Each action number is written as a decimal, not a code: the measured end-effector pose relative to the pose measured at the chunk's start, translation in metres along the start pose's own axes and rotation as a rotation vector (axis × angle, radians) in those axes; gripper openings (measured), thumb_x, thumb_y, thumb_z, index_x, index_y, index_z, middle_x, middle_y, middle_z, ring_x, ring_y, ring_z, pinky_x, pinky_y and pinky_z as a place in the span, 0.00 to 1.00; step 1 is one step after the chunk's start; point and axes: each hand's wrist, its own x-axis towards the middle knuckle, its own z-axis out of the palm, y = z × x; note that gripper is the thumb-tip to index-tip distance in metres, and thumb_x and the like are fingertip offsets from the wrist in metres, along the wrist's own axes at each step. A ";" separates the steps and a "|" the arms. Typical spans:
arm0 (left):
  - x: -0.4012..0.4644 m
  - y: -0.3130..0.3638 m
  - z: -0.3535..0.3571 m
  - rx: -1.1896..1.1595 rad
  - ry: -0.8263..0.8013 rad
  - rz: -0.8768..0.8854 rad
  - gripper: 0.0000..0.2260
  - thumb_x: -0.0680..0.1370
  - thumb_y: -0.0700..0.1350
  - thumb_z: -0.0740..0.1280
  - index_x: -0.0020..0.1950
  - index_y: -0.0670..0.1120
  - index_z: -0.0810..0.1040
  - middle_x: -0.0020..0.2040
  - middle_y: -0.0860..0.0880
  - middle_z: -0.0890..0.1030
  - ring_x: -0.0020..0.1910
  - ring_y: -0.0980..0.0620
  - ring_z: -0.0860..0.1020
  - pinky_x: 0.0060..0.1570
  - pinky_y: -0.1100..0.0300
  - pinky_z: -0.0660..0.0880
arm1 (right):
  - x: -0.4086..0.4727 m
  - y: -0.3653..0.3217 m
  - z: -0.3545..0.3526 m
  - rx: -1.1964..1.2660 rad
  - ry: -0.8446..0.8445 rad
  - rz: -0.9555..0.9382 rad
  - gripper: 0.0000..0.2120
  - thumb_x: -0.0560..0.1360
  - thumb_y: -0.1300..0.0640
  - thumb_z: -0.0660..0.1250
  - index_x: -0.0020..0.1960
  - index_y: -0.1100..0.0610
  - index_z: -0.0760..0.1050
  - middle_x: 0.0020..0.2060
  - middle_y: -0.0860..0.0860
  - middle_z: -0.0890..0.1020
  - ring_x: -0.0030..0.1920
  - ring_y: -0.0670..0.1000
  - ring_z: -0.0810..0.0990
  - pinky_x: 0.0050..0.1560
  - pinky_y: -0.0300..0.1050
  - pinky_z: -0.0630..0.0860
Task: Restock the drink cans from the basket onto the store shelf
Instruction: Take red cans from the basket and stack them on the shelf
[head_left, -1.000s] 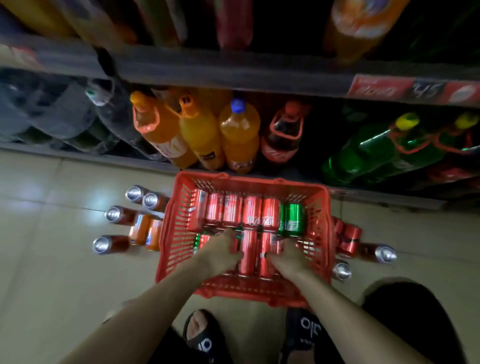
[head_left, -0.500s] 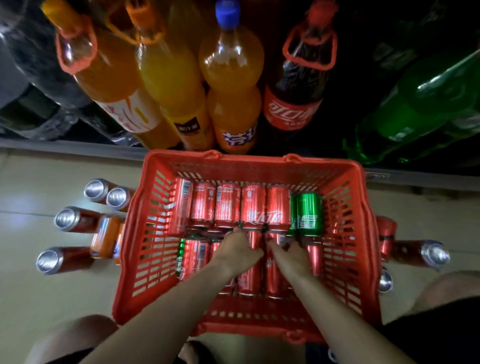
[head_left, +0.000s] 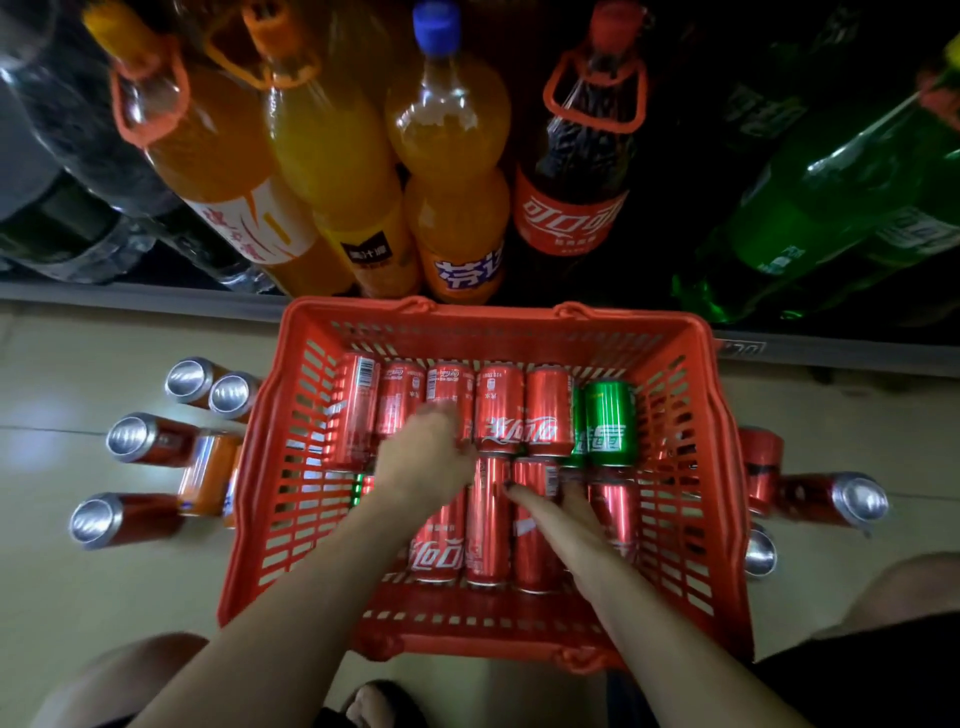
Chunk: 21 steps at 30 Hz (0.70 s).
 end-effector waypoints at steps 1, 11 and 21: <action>0.002 -0.004 -0.012 0.027 0.120 0.001 0.10 0.80 0.45 0.68 0.59 0.43 0.73 0.52 0.48 0.77 0.48 0.46 0.80 0.49 0.50 0.81 | 0.000 -0.001 0.001 0.029 -0.010 -0.005 0.09 0.73 0.49 0.77 0.49 0.45 0.78 0.44 0.47 0.87 0.40 0.45 0.86 0.44 0.43 0.81; 0.019 -0.057 -0.026 -0.150 0.095 -0.319 0.38 0.78 0.45 0.71 0.79 0.33 0.53 0.78 0.29 0.60 0.78 0.28 0.60 0.78 0.38 0.60 | 0.005 -0.006 0.014 0.165 -0.104 0.090 0.20 0.70 0.48 0.80 0.59 0.49 0.81 0.47 0.49 0.89 0.49 0.52 0.88 0.59 0.55 0.82; 0.013 -0.044 -0.013 0.086 0.100 -0.366 0.48 0.78 0.59 0.70 0.82 0.34 0.47 0.80 0.28 0.53 0.80 0.30 0.55 0.79 0.38 0.55 | 0.005 -0.013 0.009 0.240 -0.208 0.166 0.19 0.73 0.51 0.77 0.62 0.55 0.82 0.50 0.55 0.89 0.51 0.57 0.88 0.59 0.56 0.82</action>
